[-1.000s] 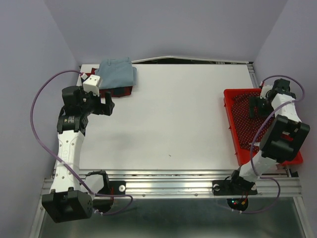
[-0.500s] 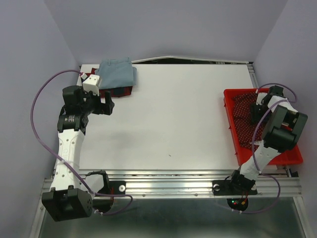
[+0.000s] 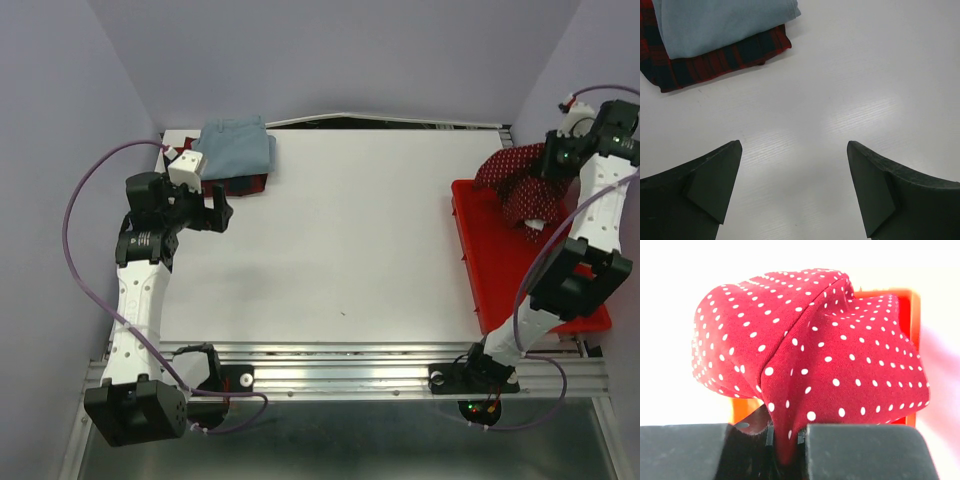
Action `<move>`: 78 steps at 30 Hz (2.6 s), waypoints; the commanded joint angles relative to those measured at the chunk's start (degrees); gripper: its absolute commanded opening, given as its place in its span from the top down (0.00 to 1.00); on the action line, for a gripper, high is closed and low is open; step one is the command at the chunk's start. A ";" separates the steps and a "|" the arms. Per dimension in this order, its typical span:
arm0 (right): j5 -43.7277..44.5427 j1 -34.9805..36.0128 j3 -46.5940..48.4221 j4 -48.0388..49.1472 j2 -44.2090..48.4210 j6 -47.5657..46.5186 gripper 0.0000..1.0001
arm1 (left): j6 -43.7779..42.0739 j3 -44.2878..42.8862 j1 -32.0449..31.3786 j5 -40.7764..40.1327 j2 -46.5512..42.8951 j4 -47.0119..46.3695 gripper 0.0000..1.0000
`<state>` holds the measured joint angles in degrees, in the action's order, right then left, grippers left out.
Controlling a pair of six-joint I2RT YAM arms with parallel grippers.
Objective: Fold and stack the skirts
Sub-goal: Grab the skirt from the pile, then move the skirt to the center of the board, then flatten the skirt out
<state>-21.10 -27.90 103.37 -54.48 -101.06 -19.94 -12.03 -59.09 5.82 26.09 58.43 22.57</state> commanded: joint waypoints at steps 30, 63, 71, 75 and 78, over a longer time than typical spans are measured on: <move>-22.32 42.93 -14.18 32.34 -15.65 42.27 0.50 | -15.82 -6.57 -9.33 8.82 5.11 11.01 0.01; 0.09 42.32 -49.93 23.45 19.05 18.89 0.31 | -2.73 6.01 -58.12 -28.43 31.99 -29.25 0.11; 2.20 40.47 -51.08 23.37 21.69 18.80 0.31 | -1.07 -0.05 -58.12 -38.11 38.86 -32.50 0.28; 2.47 40.47 -50.99 24.33 21.34 18.36 0.31 | -2.29 -1.02 -58.03 -40.32 38.95 -33.29 0.62; 2.12 39.94 -50.38 25.03 20.29 18.80 0.31 | -2.38 -3.65 -57.77 -41.73 39.13 -31.01 0.83</move>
<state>-19.68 12.64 52.38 -32.38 -81.03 -0.49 -13.93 -58.28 -52.27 -11.22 98.28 -7.35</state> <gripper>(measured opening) 0.689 0.247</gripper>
